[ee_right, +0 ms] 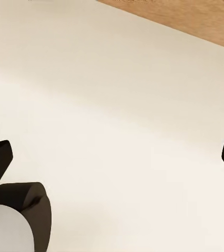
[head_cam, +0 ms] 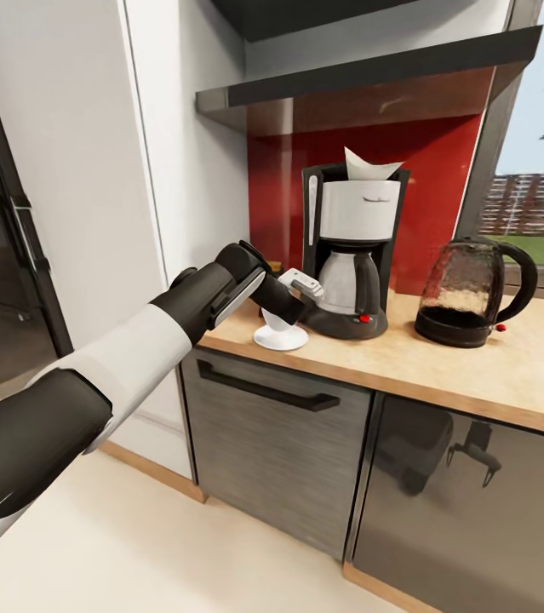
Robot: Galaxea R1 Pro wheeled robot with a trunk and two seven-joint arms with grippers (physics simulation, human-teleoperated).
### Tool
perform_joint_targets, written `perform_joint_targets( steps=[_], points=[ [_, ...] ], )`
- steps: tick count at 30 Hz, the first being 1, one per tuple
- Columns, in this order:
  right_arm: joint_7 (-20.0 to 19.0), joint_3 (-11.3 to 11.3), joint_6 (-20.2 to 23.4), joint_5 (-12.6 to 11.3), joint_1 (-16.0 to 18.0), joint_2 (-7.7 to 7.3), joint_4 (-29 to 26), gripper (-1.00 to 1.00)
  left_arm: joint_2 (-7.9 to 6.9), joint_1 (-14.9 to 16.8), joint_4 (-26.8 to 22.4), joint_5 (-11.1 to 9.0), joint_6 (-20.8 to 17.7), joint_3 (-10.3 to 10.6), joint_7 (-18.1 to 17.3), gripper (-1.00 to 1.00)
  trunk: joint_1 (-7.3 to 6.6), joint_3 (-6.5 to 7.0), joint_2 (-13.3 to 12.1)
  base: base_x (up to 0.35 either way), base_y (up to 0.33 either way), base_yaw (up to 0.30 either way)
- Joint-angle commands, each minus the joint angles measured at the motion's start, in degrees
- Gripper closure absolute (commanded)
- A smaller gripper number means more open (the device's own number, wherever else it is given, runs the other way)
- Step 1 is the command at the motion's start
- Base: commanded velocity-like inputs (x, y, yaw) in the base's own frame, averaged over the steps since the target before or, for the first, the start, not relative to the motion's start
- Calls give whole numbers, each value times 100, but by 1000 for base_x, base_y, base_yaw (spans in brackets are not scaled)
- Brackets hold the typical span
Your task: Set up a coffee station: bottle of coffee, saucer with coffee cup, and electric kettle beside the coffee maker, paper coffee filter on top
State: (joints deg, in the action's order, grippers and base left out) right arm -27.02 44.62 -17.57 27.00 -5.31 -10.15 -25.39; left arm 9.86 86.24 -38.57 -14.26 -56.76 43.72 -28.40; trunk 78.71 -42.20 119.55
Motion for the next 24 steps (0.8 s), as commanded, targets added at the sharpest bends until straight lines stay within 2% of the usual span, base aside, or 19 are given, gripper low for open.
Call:
perform_joint_targets(
  steps=[1, 9, 12, 17, 22, 24],
  points=[
    [-34, 47, -27, 60, 4, 4, -8, -100, -2, 7, -3, -15, -19, 14, 10, 100, 0, -5, 2, 53, -11, 0],
    [-32, 45, -29, 60, 4, 4, -7, -100, -2, 7, -1, -15, -19, 14, 10, 100, 0, -5, 2, 12, -2, 0],
    [-33, 43, -27, 60, 4, 4, -1, -100, -2, 7, -1, -15, -25, 22, 10, 100, 66, -59, 123, 0, 0, 0],
    [-32, 46, -27, 60, 4, 4, -1, -100, -2, 7, -1, -15, -27, 22, 10, 100, 66, -59, 123, 0, 0, 0],
    [-32, 43, -27, 60, 4, 4, -1, -100, -2, 7, -1, -15, -26, 22, 10, 100, 176, -148, 323, 0, 0, 0],
    [-31, 44, -27, 60, 4, 4, -1, -100, -2, 7, -1, -15, -25, 22, 10, 100, 176, -148, 323, 0, 0, 0]
  ],
)
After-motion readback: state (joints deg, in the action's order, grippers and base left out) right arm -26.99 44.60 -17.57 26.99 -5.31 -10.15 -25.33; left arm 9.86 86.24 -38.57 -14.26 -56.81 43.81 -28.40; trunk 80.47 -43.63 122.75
